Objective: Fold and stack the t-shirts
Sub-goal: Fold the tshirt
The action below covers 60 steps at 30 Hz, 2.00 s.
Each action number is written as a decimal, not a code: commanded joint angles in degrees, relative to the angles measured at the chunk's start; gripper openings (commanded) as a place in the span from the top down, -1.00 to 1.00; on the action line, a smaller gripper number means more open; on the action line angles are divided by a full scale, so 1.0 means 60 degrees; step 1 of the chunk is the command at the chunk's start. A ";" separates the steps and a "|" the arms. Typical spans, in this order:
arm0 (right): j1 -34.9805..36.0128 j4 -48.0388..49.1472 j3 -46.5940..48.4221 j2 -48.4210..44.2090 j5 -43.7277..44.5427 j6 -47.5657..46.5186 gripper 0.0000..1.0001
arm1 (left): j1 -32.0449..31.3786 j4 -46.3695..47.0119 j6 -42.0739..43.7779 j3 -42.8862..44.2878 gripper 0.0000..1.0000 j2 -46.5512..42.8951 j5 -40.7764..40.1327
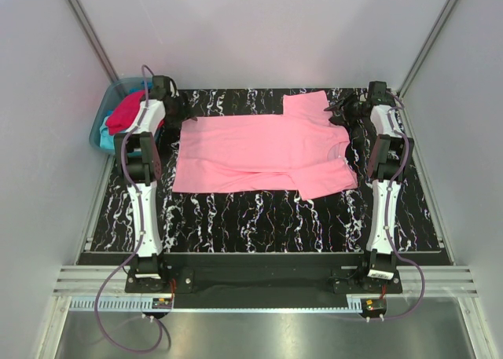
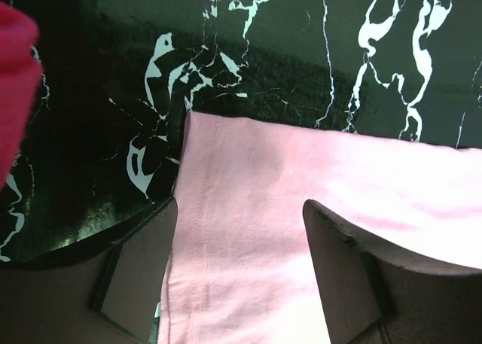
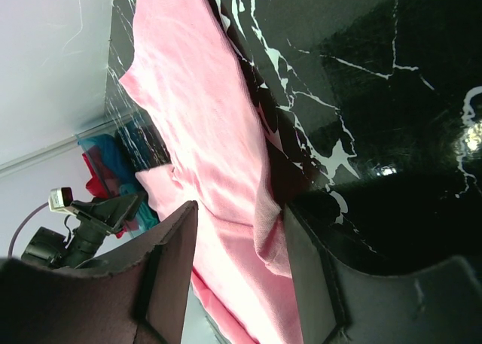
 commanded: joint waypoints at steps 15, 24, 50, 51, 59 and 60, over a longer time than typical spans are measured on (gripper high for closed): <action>0.0163 -0.0360 -0.0069 0.0251 0.0189 -0.0179 -0.14 | 0.0415 -0.0594 0.0062 0.0136 -0.48 -0.0097 -0.1204; 0.0295 -0.0360 0.0180 0.0456 0.0131 -0.0135 -0.14 | 0.0312 -0.0639 0.0091 0.0459 -0.47 0.0167 -0.0692; 0.0353 -0.0126 -0.0230 0.0046 -0.0016 0.0011 -0.11 | -0.0113 -0.1239 0.0003 0.0840 -0.36 0.0826 0.0525; 0.0353 -0.0126 -0.0245 0.0060 -0.0030 0.0011 -0.03 | -0.0127 -0.1239 0.0003 0.0826 -0.32 0.0812 0.0525; 0.0383 -0.0053 -0.0274 0.0148 -0.0001 -0.0018 0.66 | -0.0157 -0.1239 0.0033 0.0781 0.36 0.0724 0.0393; 0.0383 -0.0052 -0.0274 0.0163 -0.0001 -0.0047 0.73 | -0.0157 -0.1225 0.0033 0.0781 0.50 0.0724 0.0364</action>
